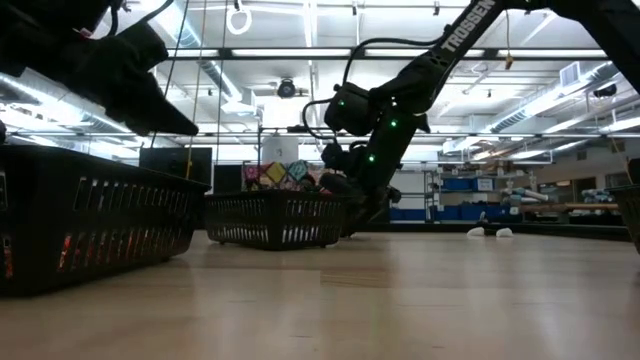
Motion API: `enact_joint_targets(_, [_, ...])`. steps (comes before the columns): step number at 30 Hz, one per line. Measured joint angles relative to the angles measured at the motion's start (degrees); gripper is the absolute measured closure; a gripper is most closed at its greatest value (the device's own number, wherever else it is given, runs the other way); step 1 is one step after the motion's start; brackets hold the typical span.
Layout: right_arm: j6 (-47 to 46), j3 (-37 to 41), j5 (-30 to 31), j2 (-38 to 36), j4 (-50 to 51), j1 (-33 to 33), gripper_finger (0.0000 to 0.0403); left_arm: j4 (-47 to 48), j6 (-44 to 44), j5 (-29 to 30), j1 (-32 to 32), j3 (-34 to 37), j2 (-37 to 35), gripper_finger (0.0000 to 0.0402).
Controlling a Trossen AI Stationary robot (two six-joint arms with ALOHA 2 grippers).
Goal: Sort Halloween decoration
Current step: Put the black skeleton toy into the right black basket
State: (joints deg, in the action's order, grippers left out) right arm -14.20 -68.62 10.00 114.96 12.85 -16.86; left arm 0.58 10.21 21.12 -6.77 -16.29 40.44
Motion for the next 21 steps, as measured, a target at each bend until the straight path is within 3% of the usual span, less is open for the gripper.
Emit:
enact_joint_targets(11, [3.84,0.22,1.51,-0.02,-0.90,0.69,0.0383,0.48,-0.08,-0.39,-0.01,-0.02,-0.04,0.0352])
enact_joint_targets(17, [3.94,0.57,2.39,-1.55,0.15,0.83,0.0390,0.54,0.21,-0.39,-0.01,-0.04,-0.04,0.0352])
enact_joint_targets(21, [3.91,0.45,2.68,-7.18,2.66,2.43,0.0393,0.76,0.64,-0.39,-0.01,-0.04,-0.04,0.0352])
